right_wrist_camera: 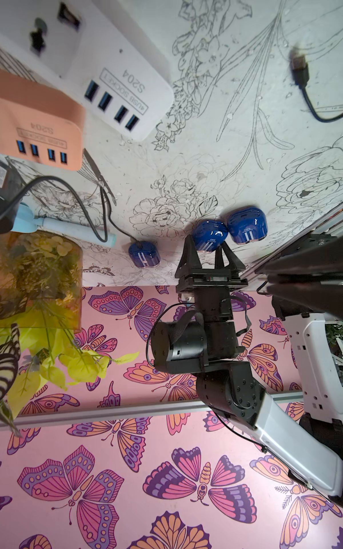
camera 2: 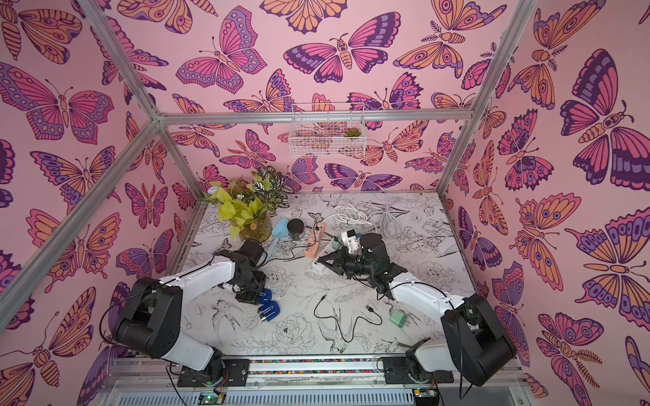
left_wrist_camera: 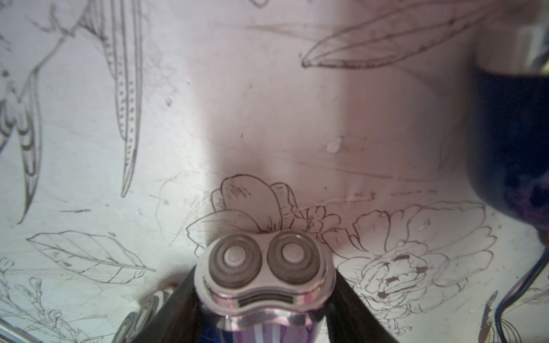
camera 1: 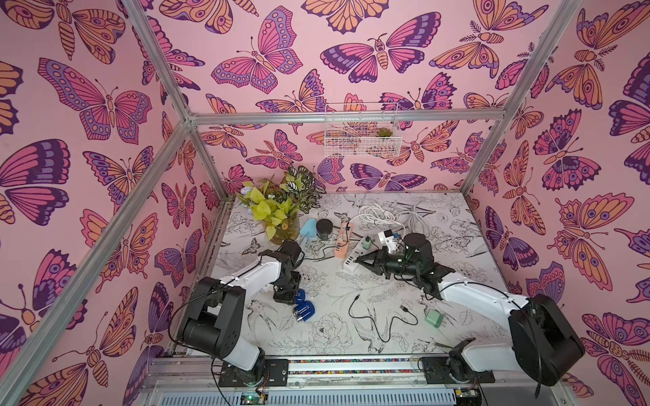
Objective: Charge the electric shaver
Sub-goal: Pick up the electric shaver from the center of the board.
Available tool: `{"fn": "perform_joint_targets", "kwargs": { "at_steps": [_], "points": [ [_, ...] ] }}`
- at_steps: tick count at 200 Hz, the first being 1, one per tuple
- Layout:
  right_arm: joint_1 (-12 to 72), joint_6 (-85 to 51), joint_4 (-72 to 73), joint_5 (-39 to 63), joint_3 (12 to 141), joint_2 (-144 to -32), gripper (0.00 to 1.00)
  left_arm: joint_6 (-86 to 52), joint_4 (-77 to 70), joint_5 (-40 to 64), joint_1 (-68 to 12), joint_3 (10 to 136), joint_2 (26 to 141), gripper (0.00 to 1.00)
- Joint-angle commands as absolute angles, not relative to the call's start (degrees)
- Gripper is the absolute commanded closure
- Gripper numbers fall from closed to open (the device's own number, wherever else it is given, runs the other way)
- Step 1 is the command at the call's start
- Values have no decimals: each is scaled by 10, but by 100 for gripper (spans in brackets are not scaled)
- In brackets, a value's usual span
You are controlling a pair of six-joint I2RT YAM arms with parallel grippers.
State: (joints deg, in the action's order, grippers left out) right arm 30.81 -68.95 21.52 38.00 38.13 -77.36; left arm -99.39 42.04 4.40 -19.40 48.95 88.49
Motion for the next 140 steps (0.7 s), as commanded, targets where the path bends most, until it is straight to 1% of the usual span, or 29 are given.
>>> {"fn": "perform_joint_targets", "kwargs": {
  "at_steps": [1, 48, 140],
  "points": [
    [318, -677, 227, 376, 373, -755, 100, -982, 466, 23, -189, 462, 887, 79],
    [324, -672, 224, 376, 368, -753, 100, -976, 470, 26, -189, 472, 892, 84],
    [338, -667, 234, 373, 376, -775, 100, -978, 487, 30, -189, 486, 893, 89]
  ]
}}
